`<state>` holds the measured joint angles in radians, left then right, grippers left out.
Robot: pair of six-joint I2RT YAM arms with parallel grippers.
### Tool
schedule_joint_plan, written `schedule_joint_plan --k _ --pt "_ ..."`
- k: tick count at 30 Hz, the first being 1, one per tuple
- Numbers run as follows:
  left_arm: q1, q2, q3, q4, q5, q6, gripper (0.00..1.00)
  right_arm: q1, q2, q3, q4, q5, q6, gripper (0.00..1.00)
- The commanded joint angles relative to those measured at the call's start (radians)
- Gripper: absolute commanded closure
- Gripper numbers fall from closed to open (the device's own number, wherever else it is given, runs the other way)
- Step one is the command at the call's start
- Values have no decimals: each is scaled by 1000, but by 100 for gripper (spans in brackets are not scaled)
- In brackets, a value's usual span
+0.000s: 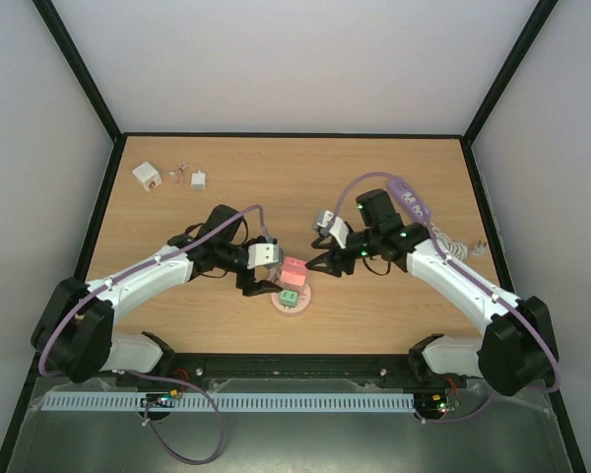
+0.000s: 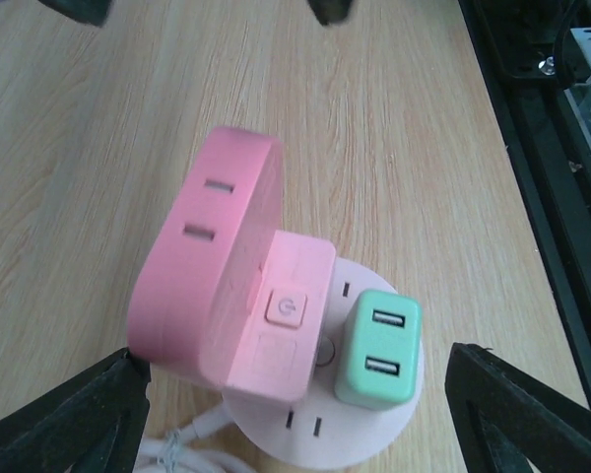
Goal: Pull the plug off the socket
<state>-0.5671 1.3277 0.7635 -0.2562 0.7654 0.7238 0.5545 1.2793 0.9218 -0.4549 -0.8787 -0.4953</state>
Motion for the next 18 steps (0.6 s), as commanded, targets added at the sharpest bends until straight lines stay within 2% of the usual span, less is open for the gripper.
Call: schedule_joint_plan --k 1,6,11,14,18 --pt "-42 39 54 45 -64 39 17 -61 -93 -94 147 -51 74 39" --pt "-56 58 79 49 -63 37 27 -71 -102 -185 204 -31 77 38" --pt "-69 73 98 63 -51 12 48 -71 -82 -242 326 -37 78 33" --pt "-72 81 102 65 -35 -8 58 -71 -54 -267 415 -32 106 23" --pt "-76 77 95 70 -30 -21 64 -44 -19 -298 506 -37 131 15"
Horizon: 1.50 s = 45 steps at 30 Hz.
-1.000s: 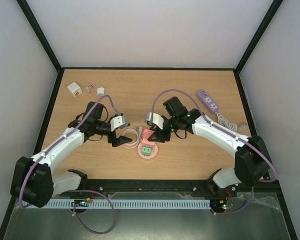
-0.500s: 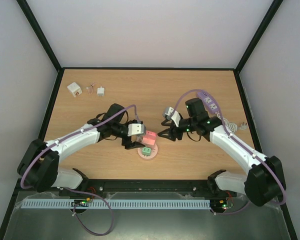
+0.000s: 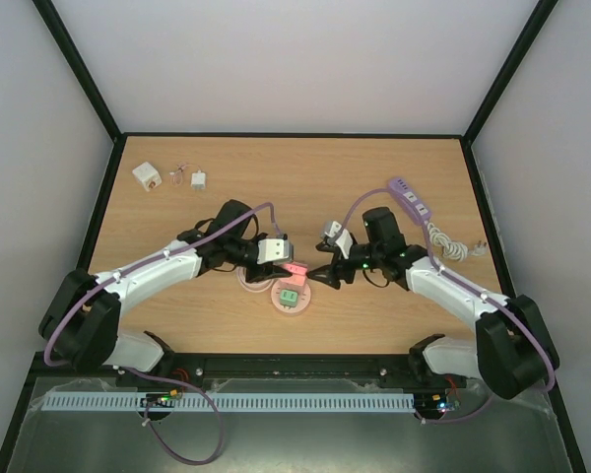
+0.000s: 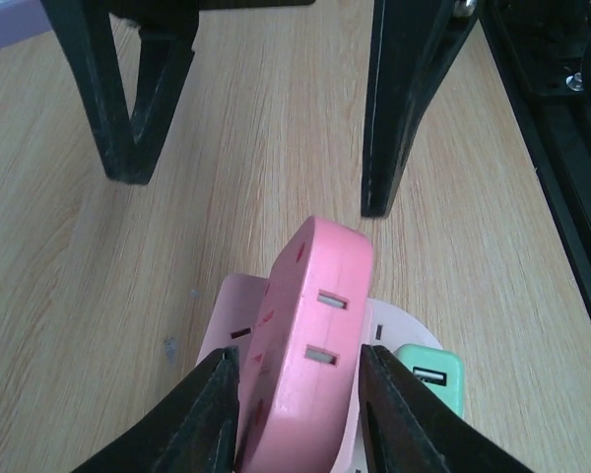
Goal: Pull the plug off the socket
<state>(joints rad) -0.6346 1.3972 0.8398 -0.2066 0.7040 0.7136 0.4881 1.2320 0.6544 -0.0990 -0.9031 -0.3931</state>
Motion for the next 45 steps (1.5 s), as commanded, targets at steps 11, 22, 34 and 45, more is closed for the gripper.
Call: schedule_joint_plan --k 11,22,34,45 --pt "-10 21 20 58 28 -73 70 74 61 -82 224 36 6 5" --pt "-10 22 8 61 35 -68 76 138 126 -87 301 114 -24 4" --pt "-10 11 -8 41 58 -21 77 138 128 -81 352 139 -29 4" --pt "-13 10 -7 35 54 -15 77 130 237 -26 243 104 -124 5"
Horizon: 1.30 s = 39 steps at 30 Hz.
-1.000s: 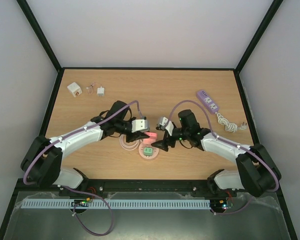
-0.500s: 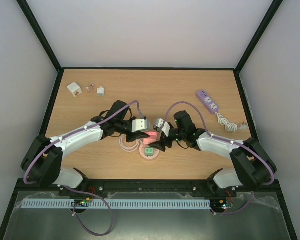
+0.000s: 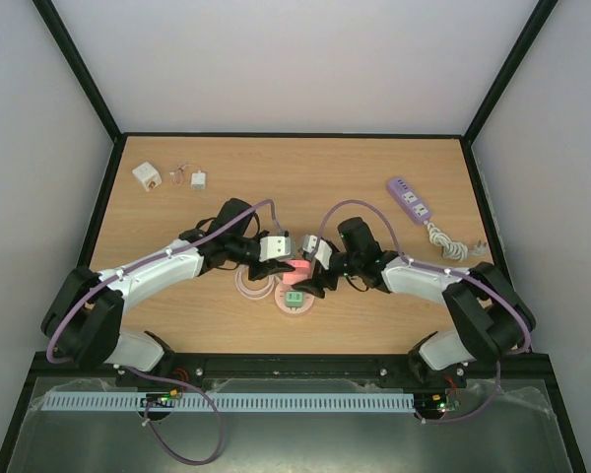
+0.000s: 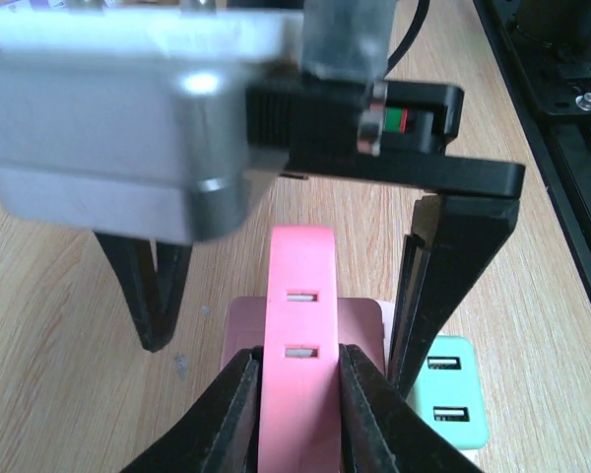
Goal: Pull the plug off the socket
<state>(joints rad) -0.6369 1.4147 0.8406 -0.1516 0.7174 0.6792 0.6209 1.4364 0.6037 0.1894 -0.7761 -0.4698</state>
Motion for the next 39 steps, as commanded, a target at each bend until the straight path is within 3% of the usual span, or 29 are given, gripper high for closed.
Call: schedule_joint_plan --k 1,10,19,30,39 --pt "-11 -7 -8 -20 39 19 77 -3 36 26 -49 -29 -48 5" --pt "-12 -4 12 -18 52 -19 78 -4 29 20 -46 -29 -50 29" --pt "-10 8 114 -125 85 3 80 -3 42 18 -47 -24 -55 49" --pt "44 -10 121 -81 179 -71 83 -3 42 13 -45 -12 -61 55" --pt "65 -12 126 -99 190 -56 83 -3 43 13 -46 -14 -56 53"
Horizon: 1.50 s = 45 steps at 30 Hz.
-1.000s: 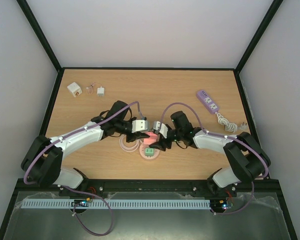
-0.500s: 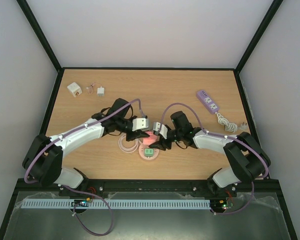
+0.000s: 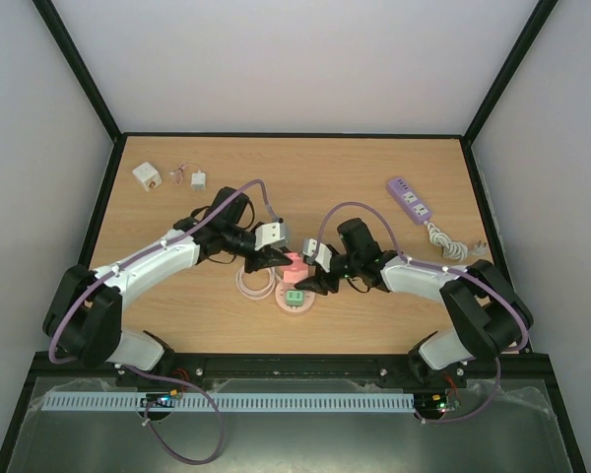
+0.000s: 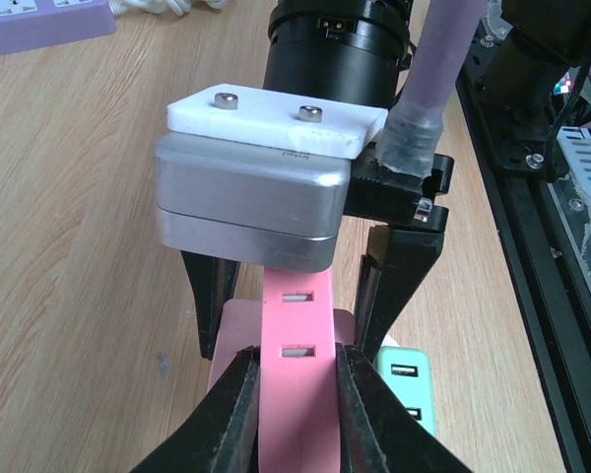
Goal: Pull the plug off the socket
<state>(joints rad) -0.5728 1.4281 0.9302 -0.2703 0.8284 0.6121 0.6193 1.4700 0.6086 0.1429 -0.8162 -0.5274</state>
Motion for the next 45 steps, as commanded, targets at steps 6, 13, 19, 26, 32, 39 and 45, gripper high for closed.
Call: schedule_joint_plan --k 6,13,19,26,32,39,45 --pt "47 -46 22 -18 74 34 84 -2 -10 34 -8 29 18 32" --pt "95 -79 37 -67 79 -4 84 -1 -45 104 -44 23 43 15" --pt "168 -109 72 -73 126 -85 84 -3 -71 183 -83 27 73 10" --pt "337 -159 153 8 284 -326 84 -49 -76 344 -120 79 282 8" --pt "378 -232 175 154 237 -488 84 -70 -6 553 -257 26 502 9" --pt "384 -257 234 163 155 -540 85 -73 -19 550 -175 -127 770 7" --pt "384 -276 224 214 162 -572 85 -73 -46 442 -15 -177 943 3"
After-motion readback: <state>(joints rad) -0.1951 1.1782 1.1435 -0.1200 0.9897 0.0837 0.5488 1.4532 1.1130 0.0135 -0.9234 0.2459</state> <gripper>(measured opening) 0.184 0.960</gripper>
